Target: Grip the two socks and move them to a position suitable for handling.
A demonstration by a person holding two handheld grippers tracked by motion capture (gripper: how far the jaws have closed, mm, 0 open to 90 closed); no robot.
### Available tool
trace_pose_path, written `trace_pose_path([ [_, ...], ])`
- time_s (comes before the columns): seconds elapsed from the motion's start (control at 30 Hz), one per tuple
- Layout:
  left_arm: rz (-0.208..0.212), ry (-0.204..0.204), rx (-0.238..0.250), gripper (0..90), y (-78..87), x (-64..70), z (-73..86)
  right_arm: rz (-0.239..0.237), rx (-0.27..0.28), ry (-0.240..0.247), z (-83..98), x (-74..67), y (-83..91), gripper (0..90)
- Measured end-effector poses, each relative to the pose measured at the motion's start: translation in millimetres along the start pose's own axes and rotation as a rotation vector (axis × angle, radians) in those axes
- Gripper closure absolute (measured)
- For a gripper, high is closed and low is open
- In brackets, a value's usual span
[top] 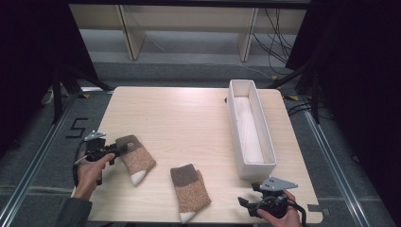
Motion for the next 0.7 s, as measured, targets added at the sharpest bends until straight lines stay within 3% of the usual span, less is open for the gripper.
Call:
trace_pose_path([
  [0.07, -0.010, -0.001, 0.005, 45.6, 0.5, 0.2, -1.4, -0.012, -0.001, 0.002, 0.4, -0.7, -0.5, 25.0],
  [0.1, -0.017, -0.024, -0.011, 45.0, 1.5, -0.3, -2.0, -0.011, 0.002, 0.005, 0.2, -0.3, -0.6, 25.0],
  [0.17, -0.007, -0.004, -0.008, 44.6, -1.1, 1.2, -2.3, 0.000, -0.003, -0.004, 0.1, 0.0, 0.1, 25.0],
  [0.27, -0.017, -0.007, -0.013, 41.1, -4.9, -1.6, -1.4, -0.007, -0.005, 0.008, 0.8, -0.5, 0.1, 25.0],
  [0.4, -0.013, -0.009, 0.052, 69.6, -3.1, 1.0, -5.6, -0.010, -0.003, -0.004, 0.7, -0.6, -0.3, 25.0],
  [0.43, 0.005, -0.014, 0.072, 72.9, -1.7, 3.4, -7.6, -0.003, 0.000, 0.005, 0.4, 0.2, 0.0, 25.0],
  [0.47, 0.007, -0.028, 0.079, 75.3, 0.7, 6.6, -9.2, -0.006, -0.010, -0.038, 1.1, -2.4, 0.8, 25.0],
  [0.5, 0.007, -0.028, 0.079, 76.3, 0.7, 6.6, -9.2, -0.007, -0.009, -0.024, 0.7, -1.1, 0.6, 25.0],
  [0.63, 0.084, -0.078, 0.152, 76.9, 24.0, 39.1, -24.5, -0.014, -0.012, -0.035, 1.0, -1.6, 1.1, 25.1],
  [0.7, 0.128, -0.130, 0.172, 76.8, 36.9, 60.9, -31.1, -0.010, -0.006, -0.025, 0.8, -1.0, 0.7, 25.1],
])
Point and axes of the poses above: each handheld gripper's, and its own axes: y roughly backward along the jaws, z roughly out of its underside, x roughly to its right, the point moved 5 cm from there along -y, roughly forward along the jaws, and after that the axes turned 3 degrees about -x, right-handed, at the moved point
